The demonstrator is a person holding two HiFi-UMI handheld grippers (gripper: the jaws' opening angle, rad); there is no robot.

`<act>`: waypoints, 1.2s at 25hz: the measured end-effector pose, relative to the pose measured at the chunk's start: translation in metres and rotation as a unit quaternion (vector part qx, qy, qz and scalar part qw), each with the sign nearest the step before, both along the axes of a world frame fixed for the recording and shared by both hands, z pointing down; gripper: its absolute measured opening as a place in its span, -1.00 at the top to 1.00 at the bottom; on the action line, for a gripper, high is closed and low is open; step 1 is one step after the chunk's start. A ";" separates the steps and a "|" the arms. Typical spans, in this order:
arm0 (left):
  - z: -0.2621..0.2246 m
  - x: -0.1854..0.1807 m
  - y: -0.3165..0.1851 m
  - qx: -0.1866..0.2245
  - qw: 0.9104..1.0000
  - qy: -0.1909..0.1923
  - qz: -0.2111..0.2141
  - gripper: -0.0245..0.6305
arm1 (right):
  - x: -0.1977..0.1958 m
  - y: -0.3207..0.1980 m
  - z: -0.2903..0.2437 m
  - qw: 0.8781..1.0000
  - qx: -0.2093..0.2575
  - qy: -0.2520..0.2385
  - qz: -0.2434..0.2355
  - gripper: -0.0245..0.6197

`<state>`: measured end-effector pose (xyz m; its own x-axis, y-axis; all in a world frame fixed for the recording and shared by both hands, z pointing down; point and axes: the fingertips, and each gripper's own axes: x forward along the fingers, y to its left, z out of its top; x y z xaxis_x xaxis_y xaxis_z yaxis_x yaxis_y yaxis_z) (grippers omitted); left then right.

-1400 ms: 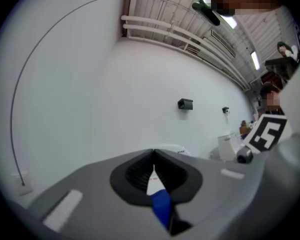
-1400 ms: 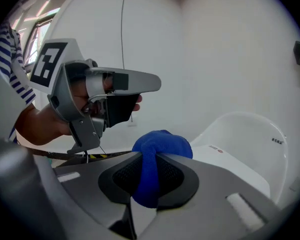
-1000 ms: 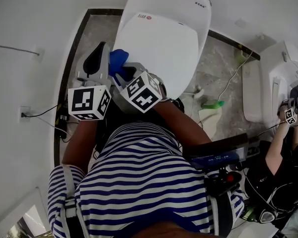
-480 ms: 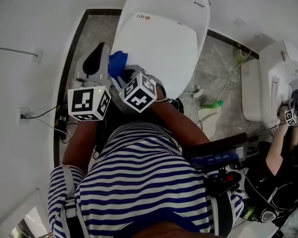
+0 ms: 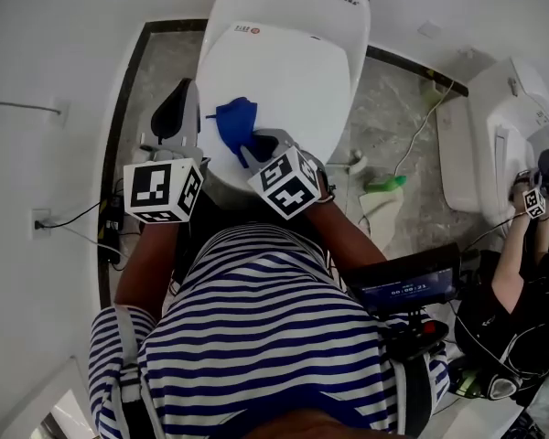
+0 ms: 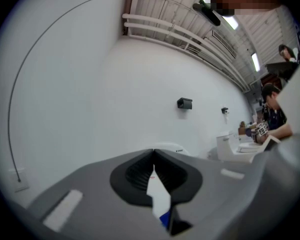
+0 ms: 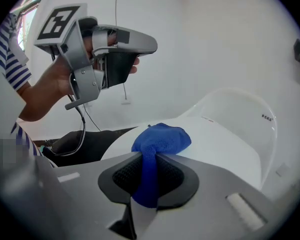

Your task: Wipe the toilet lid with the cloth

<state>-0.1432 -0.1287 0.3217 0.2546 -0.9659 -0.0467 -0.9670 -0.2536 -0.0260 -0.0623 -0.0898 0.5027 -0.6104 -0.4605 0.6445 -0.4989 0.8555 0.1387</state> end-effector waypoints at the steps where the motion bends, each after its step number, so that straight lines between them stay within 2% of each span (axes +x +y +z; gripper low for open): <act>1: 0.000 0.002 0.000 0.000 1.000 0.000 0.001 0.92 | 0.009 0.001 0.000 1.000 -0.001 -0.003 0.007 0.72; 6: -0.003 0.018 -0.002 0.005 1.000 -0.002 0.018 0.92 | 0.058 0.008 0.005 0.998 -0.009 -0.017 0.063 0.72; 15: 0.000 0.046 -0.005 0.006 0.999 -0.006 0.041 0.92 | 0.144 0.011 0.015 0.986 -0.024 -0.032 0.161 0.72; 24: 0.001 0.053 -0.004 0.007 0.999 -0.009 0.047 0.92 | 0.182 0.015 0.031 0.977 -0.039 -0.035 0.207 0.72; 30: 0.005 0.053 -0.004 0.007 0.999 -0.009 0.047 0.92 | 0.189 0.014 0.035 0.976 -0.039 -0.029 0.213 0.72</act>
<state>-0.0902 -0.1324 0.3262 0.3447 -0.9371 -0.0556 -0.9384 -0.3424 -0.0467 0.1262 -0.0754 0.5379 -0.4111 -0.6314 0.6575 -0.8167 0.5755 0.0422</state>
